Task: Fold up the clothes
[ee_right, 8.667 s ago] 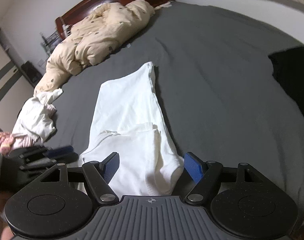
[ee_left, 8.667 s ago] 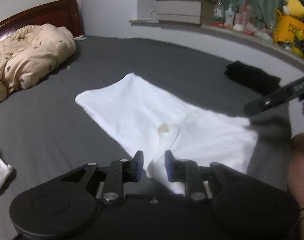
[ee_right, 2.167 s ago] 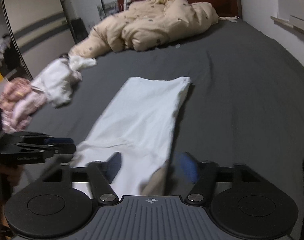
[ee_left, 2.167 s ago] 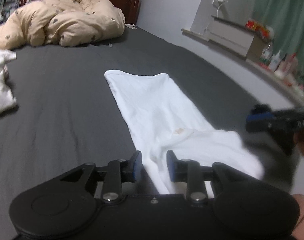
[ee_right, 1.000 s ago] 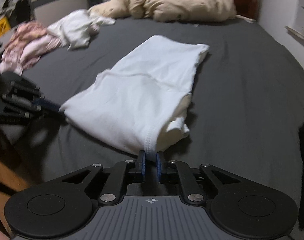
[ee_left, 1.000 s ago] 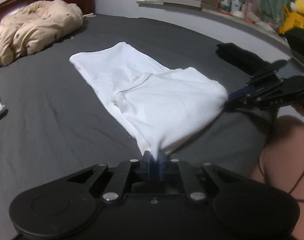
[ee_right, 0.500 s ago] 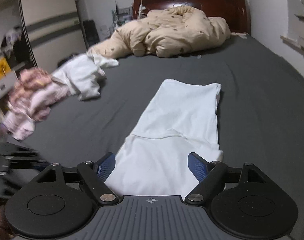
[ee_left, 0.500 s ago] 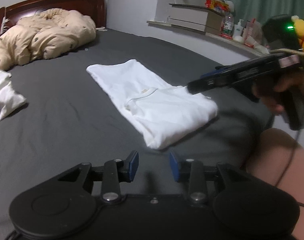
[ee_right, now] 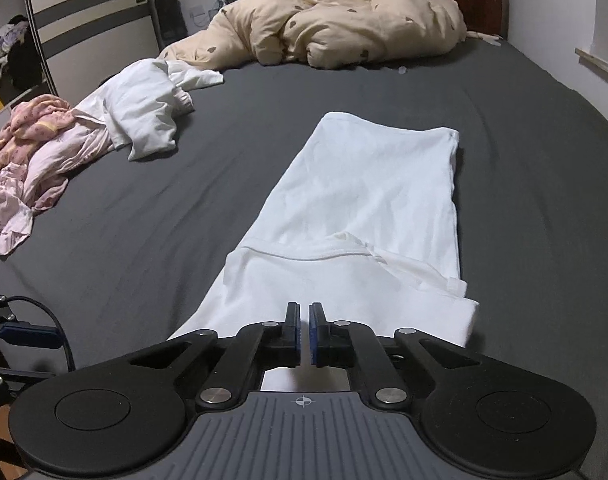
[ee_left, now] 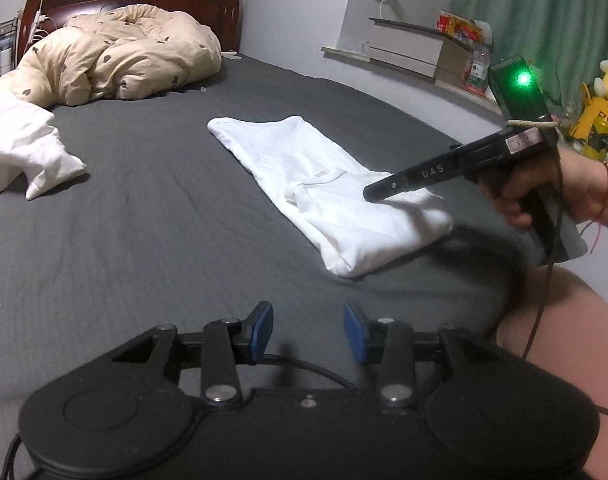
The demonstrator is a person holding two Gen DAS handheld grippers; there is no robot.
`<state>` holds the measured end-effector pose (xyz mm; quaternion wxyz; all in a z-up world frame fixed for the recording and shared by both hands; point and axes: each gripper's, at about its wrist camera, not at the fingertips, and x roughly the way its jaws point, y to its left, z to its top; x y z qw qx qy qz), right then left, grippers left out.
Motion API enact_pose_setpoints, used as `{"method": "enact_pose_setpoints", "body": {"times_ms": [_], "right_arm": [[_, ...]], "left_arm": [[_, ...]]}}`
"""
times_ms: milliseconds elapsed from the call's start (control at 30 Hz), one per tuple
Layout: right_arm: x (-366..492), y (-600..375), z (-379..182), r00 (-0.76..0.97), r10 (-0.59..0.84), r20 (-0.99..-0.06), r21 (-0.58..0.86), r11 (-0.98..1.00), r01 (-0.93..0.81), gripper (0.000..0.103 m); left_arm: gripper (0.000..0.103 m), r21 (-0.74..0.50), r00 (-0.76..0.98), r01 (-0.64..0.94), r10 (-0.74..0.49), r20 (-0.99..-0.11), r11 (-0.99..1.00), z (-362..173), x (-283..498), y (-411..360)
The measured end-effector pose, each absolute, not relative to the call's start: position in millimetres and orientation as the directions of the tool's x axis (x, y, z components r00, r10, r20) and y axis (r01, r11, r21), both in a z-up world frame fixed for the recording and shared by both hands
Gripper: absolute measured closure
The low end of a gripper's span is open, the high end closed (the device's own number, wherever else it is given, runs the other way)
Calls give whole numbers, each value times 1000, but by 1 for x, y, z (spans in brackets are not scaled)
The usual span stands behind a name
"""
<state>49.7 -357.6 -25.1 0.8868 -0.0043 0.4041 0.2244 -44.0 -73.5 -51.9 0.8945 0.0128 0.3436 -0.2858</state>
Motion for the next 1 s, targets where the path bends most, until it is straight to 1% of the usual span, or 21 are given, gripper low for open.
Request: {"method": "enact_pose_setpoints", "body": {"times_ms": [67, 200, 333, 433, 500, 567, 633, 667, 733, 767, 800, 833, 867, 1000], "right_arm": [[45, -357, -20, 574, 410, -709, 183, 893, -412, 103], [19, -351, 0, 521, 495, -695, 233, 841, -488, 103], [-26, -344, 19, 420, 579, -698, 297, 769, -567, 103], [-64, -342, 26, 335, 605, -723, 329, 727, -603, 103], [-84, -343, 24, 288, 606, -741, 357, 719, -596, 102], [-99, -344, 17, 263, 574, -776, 357, 742, -568, 102], [-110, -347, 10, 281, 522, -805, 308, 774, -554, 101], [-112, -349, 7, 289, 503, -815, 292, 786, -545, 99], [-115, -354, 2, 308, 476, -823, 275, 810, -517, 91], [-114, -356, 2, 320, 473, -821, 276, 819, -504, 76], [-112, -357, 2, 334, 471, -816, 276, 826, -491, 51], [-111, -359, 4, 356, 471, -807, 272, 832, -483, 40], [-110, -361, 6, 379, 471, -796, 271, 838, -473, 32], [-105, -366, 11, 424, 465, -777, 272, 856, -439, 32]], "left_arm": [[64, -173, 604, 516, -500, -621, 839, -51, -44, -71], [63, -171, 619, 500, -489, -614, 849, -48, -43, -65], [63, -163, 633, 483, -472, -613, 860, -46, -40, -61], [62, -155, 643, 471, -459, -613, 868, -44, -39, -56], [62, -154, 646, 464, -452, -615, 872, -44, -39, -54], [62, -158, 644, 463, -453, -617, 872, -43, -38, -54], [62, -158, 639, 472, -460, -617, 867, -42, -39, -56], [62, -157, 636, 479, -464, -616, 864, -41, -39, -58], [62, -157, 629, 493, -476, -615, 856, -40, -40, -63], [62, -158, 625, 503, -484, -612, 850, -39, -40, -66], [62, -162, 620, 517, -499, -606, 840, -38, -40, -70], [62, -167, 611, 537, -518, -599, 827, -36, -40, -75], [62, -172, 602, 558, -539, -590, 812, -34, -40, -82], [62, -158, 568, 632, -592, -572, 759, -31, -39, -113]]}}
